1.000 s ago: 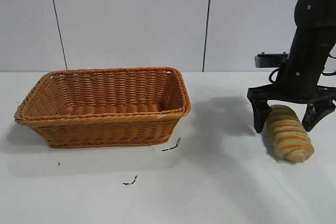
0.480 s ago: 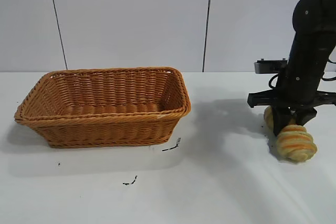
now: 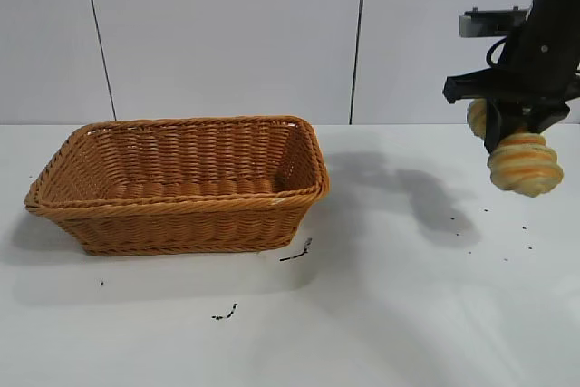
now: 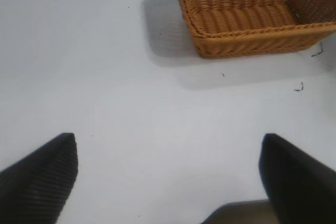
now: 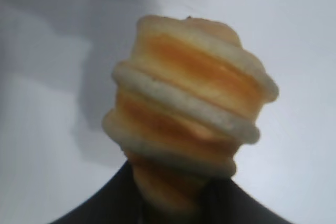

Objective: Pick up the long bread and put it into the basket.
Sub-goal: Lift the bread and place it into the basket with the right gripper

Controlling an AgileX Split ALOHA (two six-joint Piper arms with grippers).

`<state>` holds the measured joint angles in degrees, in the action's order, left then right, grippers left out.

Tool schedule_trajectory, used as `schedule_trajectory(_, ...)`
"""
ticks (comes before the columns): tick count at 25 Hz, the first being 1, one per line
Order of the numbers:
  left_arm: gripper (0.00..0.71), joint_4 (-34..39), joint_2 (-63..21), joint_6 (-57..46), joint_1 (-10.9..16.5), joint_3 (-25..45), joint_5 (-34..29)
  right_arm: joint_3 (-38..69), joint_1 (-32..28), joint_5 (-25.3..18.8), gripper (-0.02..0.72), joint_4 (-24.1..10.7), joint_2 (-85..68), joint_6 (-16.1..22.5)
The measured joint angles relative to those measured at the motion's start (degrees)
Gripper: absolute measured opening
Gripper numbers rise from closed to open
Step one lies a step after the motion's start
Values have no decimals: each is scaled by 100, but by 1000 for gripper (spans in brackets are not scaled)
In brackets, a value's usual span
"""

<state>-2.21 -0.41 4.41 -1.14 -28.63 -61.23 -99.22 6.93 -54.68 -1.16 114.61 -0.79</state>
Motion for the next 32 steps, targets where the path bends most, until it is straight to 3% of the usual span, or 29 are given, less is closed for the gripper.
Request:
schedule_trajectory(5, 692, 0, 0, 0, 0, 0, 0, -1371, 311, -501, 137, -7, 662, -138)
schedule_trajectory(9, 692, 0, 0, 0, 0, 0, 0, -2155, 827, -761, 127, 34, 1075, -531)
schedule_trajectory(13, 692, 0, 0, 0, 0, 0, 0, -2517, 1469, -700, 127, 200, 1204, -1112)
schedule_trajectory(18, 692, 0, 0, 0, 0, 0, 0, -2553, 2156, -280, 127, 252, 1320, -1856)
schedule_trajectory(21, 692, 0, 0, 0, 0, 0, 0, -2553, 2494, 47, 127, 415, 1339, -2766)
schedule_trajectory(24, 692, 0, 0, 0, 0, 0, 0, -2553, 2774, 298, 127, 705, 1396, -3962)
schedule_trajectory(27, 692, 0, 0, 0, 0, 0, 0, -2559, 2940, 342, 127, 928, 1615, -4933)
schedule_trajectory(30, 692, 0, 0, 0, 0, 0, 0, -2559, 3028, 342, 127, 940, 1922, -5613)
schedule_trajectory(32, 692, 0, 0, 0, 0, 0, 0, -2559, 3060, 415, 127, 945, 2118, -5873)
